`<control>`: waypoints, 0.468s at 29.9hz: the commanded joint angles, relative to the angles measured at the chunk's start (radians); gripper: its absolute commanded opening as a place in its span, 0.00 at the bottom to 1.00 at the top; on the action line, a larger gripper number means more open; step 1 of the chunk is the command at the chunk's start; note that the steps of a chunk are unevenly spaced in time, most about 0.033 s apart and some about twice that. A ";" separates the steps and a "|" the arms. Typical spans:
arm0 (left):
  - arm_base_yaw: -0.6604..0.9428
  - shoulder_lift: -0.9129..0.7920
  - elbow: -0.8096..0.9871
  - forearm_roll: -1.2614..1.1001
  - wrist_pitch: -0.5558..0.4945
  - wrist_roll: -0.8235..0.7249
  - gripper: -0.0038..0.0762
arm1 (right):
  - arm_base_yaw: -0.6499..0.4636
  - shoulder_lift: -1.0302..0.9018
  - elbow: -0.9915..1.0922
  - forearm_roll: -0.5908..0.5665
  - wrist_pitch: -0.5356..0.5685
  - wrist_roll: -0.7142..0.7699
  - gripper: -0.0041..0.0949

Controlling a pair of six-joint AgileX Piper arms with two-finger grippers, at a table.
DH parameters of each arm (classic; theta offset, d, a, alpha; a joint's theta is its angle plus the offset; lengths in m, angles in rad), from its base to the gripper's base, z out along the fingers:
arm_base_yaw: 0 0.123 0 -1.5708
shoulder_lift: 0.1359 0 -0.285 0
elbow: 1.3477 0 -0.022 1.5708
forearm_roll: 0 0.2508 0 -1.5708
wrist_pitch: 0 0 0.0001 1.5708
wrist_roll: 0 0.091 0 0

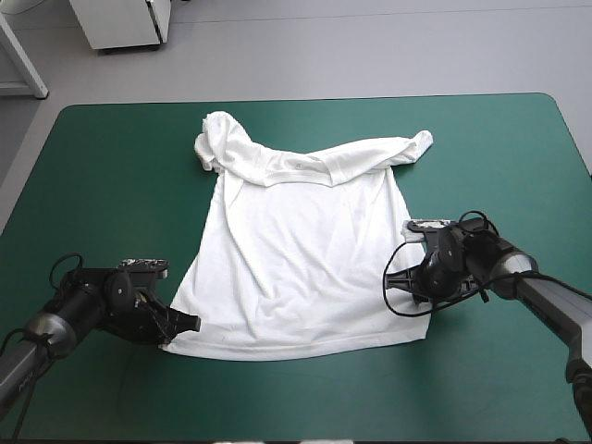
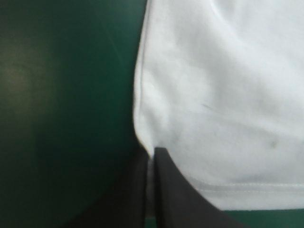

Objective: Fold the cloth

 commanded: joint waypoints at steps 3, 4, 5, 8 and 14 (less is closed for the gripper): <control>-0.003 0.014 -0.063 -0.037 -0.048 -0.006 0.02 | 0.081 0.006 0.020 0.093 0.029 -0.004 0.03; -0.003 0.014 -0.084 -0.037 -0.040 -0.006 0.02 | 0.088 0.006 0.016 0.093 0.032 -0.002 0.02; -0.003 0.014 -0.113 -0.037 -0.031 -0.003 0.02 | 0.093 0.004 0.012 0.099 0.036 0.003 0.03; -0.003 0.012 -0.217 -0.038 0.016 0.021 0.02 | 0.095 -0.032 -0.015 0.116 0.050 0.003 0.02; -0.003 0.012 -0.456 -0.037 0.111 0.076 0.02 | 0.095 -0.175 -0.146 0.016 0.130 0.003 0.02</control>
